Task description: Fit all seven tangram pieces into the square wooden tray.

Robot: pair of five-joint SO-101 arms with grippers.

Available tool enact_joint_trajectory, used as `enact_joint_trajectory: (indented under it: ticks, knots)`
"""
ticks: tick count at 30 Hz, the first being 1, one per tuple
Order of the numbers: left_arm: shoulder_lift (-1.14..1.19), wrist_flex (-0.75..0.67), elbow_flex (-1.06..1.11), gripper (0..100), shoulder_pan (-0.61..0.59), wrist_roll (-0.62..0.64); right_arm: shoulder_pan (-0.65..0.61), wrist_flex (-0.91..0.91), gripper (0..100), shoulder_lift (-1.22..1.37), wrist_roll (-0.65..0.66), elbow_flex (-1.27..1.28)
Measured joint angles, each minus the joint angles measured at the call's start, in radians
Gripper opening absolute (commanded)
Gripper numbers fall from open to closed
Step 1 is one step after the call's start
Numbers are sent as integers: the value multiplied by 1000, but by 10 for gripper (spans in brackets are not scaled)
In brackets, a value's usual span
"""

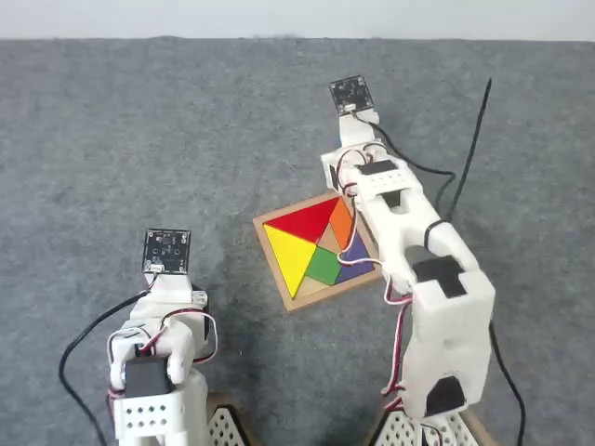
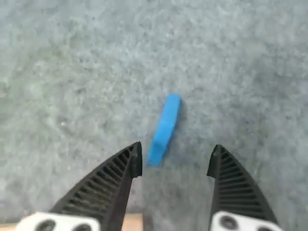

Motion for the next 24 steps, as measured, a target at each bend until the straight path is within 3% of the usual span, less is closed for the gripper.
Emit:
enact_joint_trajectory:
  ticks: [11,18,24]
  knots:
    - [0,0,0,18,0,0,-2,-2,224,150,3,-132]
    - [0,0,0,18,0,0,9,-2,60,163,48,-147]
    - [0,0,0,18,0,0,8,-5,8,163,124,-147]
